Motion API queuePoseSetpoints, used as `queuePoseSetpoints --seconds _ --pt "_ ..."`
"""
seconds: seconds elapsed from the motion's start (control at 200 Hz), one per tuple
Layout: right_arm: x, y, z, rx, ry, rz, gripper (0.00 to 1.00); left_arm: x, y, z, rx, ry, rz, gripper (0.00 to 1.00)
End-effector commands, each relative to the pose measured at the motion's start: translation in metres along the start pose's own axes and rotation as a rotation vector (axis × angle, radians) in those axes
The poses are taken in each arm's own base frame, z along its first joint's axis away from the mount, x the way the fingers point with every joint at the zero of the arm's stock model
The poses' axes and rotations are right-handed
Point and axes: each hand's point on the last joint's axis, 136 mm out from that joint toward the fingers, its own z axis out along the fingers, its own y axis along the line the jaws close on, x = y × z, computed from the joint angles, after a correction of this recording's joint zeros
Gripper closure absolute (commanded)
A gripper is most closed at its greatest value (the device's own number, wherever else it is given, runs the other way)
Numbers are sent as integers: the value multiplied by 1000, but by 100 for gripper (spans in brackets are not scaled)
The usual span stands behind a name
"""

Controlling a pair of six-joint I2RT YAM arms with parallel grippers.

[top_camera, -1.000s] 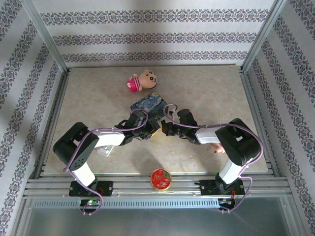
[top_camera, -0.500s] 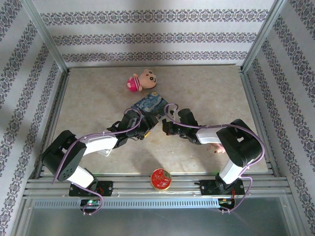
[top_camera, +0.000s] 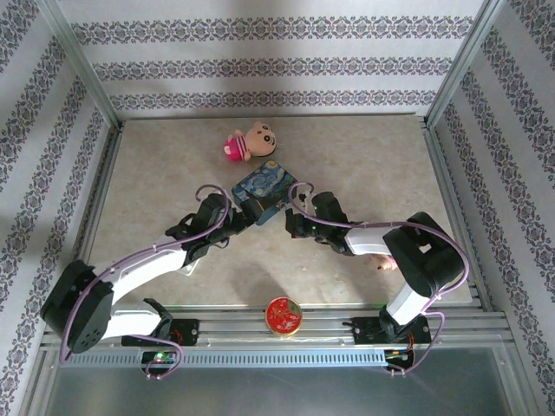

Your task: Unlock the padlock with the key

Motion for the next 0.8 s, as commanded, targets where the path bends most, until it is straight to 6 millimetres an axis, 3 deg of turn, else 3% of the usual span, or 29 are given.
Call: queuePoseSetpoints --seconds 0.0,0.15,0.305,0.795 --pt "-11 6 1 5 -36 5 100 -30 21 -20 -121 -122 124 1" --pt "-11 7 4 11 -38 16 100 -50 29 -37 -171 -174 195 1" --pt "-9 6 5 22 -38 30 100 -61 38 -41 -235 -159 246 1" --pt "-10 1 5 47 -51 45 100 -55 36 -2 -205 -44 261 1"
